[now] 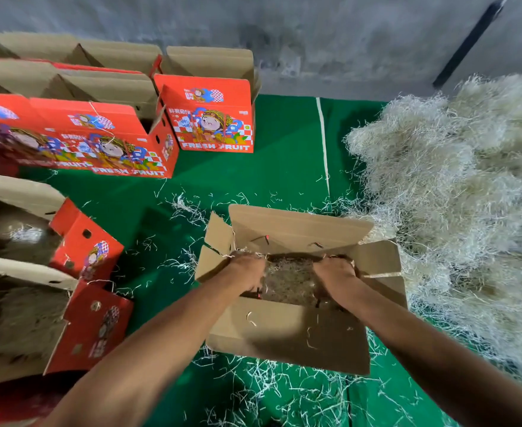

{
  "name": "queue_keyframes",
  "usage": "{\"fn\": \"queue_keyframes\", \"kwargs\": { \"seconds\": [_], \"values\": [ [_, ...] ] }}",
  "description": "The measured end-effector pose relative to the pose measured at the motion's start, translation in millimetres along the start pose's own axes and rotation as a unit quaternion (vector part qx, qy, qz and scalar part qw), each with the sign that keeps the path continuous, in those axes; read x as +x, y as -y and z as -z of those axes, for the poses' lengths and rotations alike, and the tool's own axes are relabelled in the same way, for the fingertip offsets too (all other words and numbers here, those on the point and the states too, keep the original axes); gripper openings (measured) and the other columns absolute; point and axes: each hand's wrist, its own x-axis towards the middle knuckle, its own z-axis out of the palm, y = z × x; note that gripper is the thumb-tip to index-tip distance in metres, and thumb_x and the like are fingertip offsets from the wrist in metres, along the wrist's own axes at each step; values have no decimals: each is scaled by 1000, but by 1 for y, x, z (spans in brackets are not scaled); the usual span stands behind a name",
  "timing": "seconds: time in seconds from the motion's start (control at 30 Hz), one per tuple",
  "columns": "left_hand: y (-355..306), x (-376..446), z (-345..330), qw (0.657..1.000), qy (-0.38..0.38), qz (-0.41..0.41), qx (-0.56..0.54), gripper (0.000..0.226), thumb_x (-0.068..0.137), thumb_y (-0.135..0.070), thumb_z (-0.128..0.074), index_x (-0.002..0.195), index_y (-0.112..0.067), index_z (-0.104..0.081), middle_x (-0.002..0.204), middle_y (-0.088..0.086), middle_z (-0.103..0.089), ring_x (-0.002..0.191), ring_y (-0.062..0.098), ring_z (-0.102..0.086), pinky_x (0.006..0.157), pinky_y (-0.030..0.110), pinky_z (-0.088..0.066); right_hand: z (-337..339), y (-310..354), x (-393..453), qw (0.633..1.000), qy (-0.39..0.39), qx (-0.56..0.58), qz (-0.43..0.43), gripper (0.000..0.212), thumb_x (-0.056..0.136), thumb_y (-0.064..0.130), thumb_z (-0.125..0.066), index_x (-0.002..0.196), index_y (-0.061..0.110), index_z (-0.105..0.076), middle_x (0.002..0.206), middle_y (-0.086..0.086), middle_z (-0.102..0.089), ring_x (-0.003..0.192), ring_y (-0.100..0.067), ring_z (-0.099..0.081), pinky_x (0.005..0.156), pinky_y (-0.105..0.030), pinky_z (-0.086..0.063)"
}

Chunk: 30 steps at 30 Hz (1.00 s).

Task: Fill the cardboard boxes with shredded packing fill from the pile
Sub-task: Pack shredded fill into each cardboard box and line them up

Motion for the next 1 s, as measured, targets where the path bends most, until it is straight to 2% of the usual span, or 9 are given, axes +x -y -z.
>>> {"fn": "queue_keyframes", "kwargs": {
  "seconds": [0.1, 0.2, 0.4, 0.53, 0.67, 0.77, 0.83, 0.9, 1.0],
  "values": [
    [0, 9, -17, 996, 73, 13, 50, 52, 103, -10, -36, 154, -10, -28, 160, 17, -24, 148, 33, -22, 120, 49, -22, -13, 11, 4, 998, 66, 12, 18, 37, 90, 26, -69, 123, 8, -66, 125, -11, -67, 114, -28, -65, 91, -43, -57],
    [-1, 6, -18, 996, 66, 4, 57, 63, 101, -10, -42, 158, -12, -15, 165, 15, -10, 151, 34, -11, 123, 48, -15, -11, 8, 3, 997, 58, 24, 39, 46, 87, 33, -72, 123, 6, -65, 126, -12, -66, 114, -26, -65, 95, -40, -55],
    [-1, -11, -1, 994, -107, -22, -9, 33, 86, -22, -70, 117, -16, -63, 129, 9, -60, 119, 26, -57, 103, 41, -44, -2, 7, -6, 999, -14, 48, 17, 22, 93, 1, -58, 112, 7, -66, 114, -12, -67, 100, -26, -66, 91, -38, -56],
    [-8, -18, 4, 980, 34, -8, -198, 10, 91, -18, -53, 92, -9, -58, 90, 9, -63, 75, 21, -59, 62, 29, -46, -10, 20, 8, 980, 128, 139, 64, 31, 104, 15, -48, 130, 2, -59, 135, -17, -59, 104, -25, -61, 91, -35, -49],
    [-9, -13, -10, 971, 174, 50, -155, 24, 102, -6, -43, 121, -1, -56, 86, 8, -50, 78, 18, -47, 77, 30, -46, -18, 26, 17, 946, 225, 190, 135, 37, 101, 8, -52, 137, 4, -57, 140, -15, -58, 126, -31, -55, 102, -32, -44],
    [-7, -12, -11, 973, 179, 42, -139, 22, 99, -15, -53, 78, -10, -59, 98, 10, -60, 89, 21, -51, 99, 36, -43, -19, 22, 16, 940, 210, 230, 140, 37, 93, -8, -52, 127, -3, -63, 129, -22, -64, 109, -27, -61, 71, -22, -41],
    [-9, -10, -12, 975, 169, 38, -140, 24, 100, -16, -49, 77, -11, -53, 116, 10, -61, 103, 23, -55, 106, 40, -42, -20, 22, 17, 935, 224, 250, 117, 36, 94, -7, -52, 128, -2, -63, 129, -21, -63, 110, -26, -62, 75, -22, -47],
    [-12, -9, -11, 977, 136, 63, -152, 16, 98, -18, -42, 92, -10, -56, 109, 9, -63, 100, 27, -60, 94, 40, -48, -24, 22, 18, 941, 200, 254, 99, 32, 97, 4, -56, 128, 4, -65, 129, -17, -64, 113, -29, -62, 91, -31, -50],
    [-9, -19, -4, 980, 52, 54, -183, 9, 90, -14, -47, 86, -10, -55, 79, 8, -56, 70, 23, -55, 60, 28, -39, -15, 19, 16, 967, 42, 246, 56, 18, 95, 18, -60, 108, 10, -70, 112, -14, -71, 95, -28, -66, 80, -33, -51]
  ]
}}
